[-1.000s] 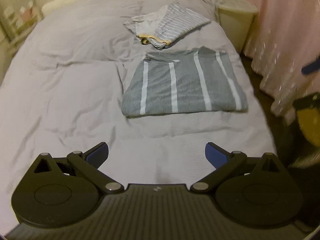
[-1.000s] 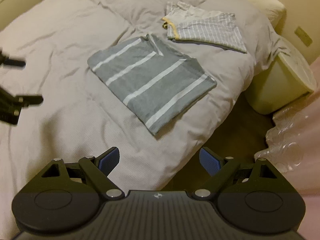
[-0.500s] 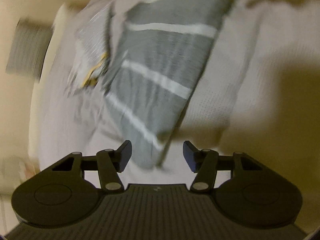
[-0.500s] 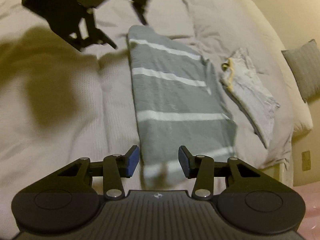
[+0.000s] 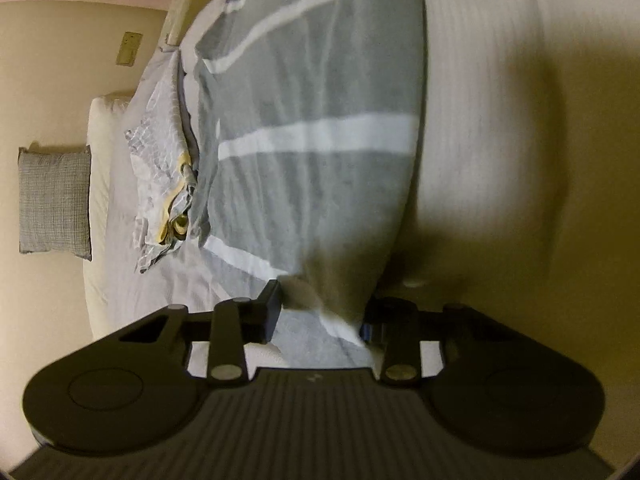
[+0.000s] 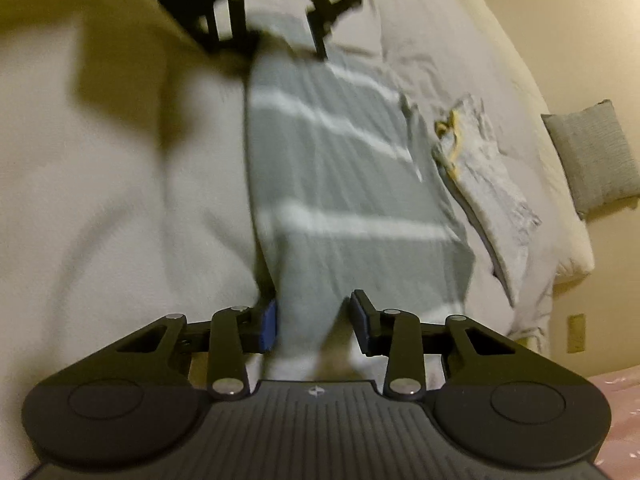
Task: Fold clothes
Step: 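Grasp the folded T-shirt edge with both grippers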
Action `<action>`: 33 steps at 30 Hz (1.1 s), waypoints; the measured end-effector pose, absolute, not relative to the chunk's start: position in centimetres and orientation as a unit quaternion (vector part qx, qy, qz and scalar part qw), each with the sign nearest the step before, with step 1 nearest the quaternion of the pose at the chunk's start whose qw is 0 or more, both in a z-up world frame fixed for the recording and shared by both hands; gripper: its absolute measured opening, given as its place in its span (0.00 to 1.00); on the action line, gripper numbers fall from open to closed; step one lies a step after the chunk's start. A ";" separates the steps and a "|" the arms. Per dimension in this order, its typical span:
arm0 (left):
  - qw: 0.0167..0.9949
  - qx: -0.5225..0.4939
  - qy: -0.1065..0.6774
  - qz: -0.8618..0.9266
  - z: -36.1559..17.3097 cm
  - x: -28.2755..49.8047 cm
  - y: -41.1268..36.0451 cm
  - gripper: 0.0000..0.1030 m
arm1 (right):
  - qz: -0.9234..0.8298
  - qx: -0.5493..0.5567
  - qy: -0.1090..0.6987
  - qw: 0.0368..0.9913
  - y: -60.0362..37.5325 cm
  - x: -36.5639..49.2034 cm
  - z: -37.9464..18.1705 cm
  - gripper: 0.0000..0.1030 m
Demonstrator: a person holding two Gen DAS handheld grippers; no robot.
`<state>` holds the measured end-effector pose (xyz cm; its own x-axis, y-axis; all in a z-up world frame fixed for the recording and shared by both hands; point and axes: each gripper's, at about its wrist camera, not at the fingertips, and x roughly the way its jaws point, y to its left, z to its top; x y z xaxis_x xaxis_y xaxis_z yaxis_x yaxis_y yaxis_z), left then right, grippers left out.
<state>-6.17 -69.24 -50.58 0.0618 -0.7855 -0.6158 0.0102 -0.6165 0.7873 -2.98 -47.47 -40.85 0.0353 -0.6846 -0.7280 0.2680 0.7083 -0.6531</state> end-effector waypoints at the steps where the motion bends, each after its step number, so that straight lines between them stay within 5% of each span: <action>1: 0.321 0.654 -0.299 -0.616 -50.6 -6.1 -69.4 0.33 | -0.343 -0.174 0.611 0.692 -47.7 -3.6 -41.1 0.31; 7: 0.327 0.662 -0.285 -0.611 -50.3 -6.1 -70.2 0.15 | -0.335 -0.176 0.622 0.686 -48.7 -5.3 -41.1 0.03; 12: 0.331 0.666 -0.267 -0.613 -48.8 -6.2 -70.3 0.10 | -0.328 -0.187 0.631 0.678 -48.8 -5.0 -40.2 0.02; 14: 0.329 0.666 -0.267 -0.614 -48.5 -6.2 -70.1 0.12 | -0.324 -0.201 0.641 0.666 -48.5 -4.6 -40.6 0.21; 15: 0.330 0.665 -0.267 -0.614 -48.4 -6.2 -70.1 0.12 | -0.324 -0.208 0.640 0.665 -48.1 -4.4 -40.7 0.42; 16: 0.333 0.664 -0.267 -0.613 -48.3 -6.2 -70.1 0.14 | -0.324 -0.214 0.639 0.665 -47.6 -4.2 -40.8 0.52; 21: 0.342 0.657 -0.274 -0.613 -48.9 -6.2 -69.4 0.23 | -0.319 -0.225 0.614 0.686 -45.4 -2.8 -40.7 0.51; 26: 0.347 0.650 -0.281 -0.614 -49.9 -6.1 -69.1 0.24 | -0.333 -0.215 0.605 0.691 -46.7 -1.1 -41.7 0.41; 30: 0.349 0.644 -0.274 -0.623 -50.1 -5.9 -69.4 0.15 | -0.323 -0.197 0.605 0.701 -47.9 -1.4 -41.8 0.12; 33: 0.349 0.644 -0.262 -0.628 -49.4 -5.8 -69.5 0.07 | -0.314 -0.174 0.601 0.714 -48.6 -2.3 -40.2 0.05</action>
<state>-5.84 -69.48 -49.41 0.0736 -0.7762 -0.6262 0.1009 -0.6189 0.7790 -2.31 -48.65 -40.20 0.0814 -0.6571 -0.7494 0.2390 0.7428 -0.6254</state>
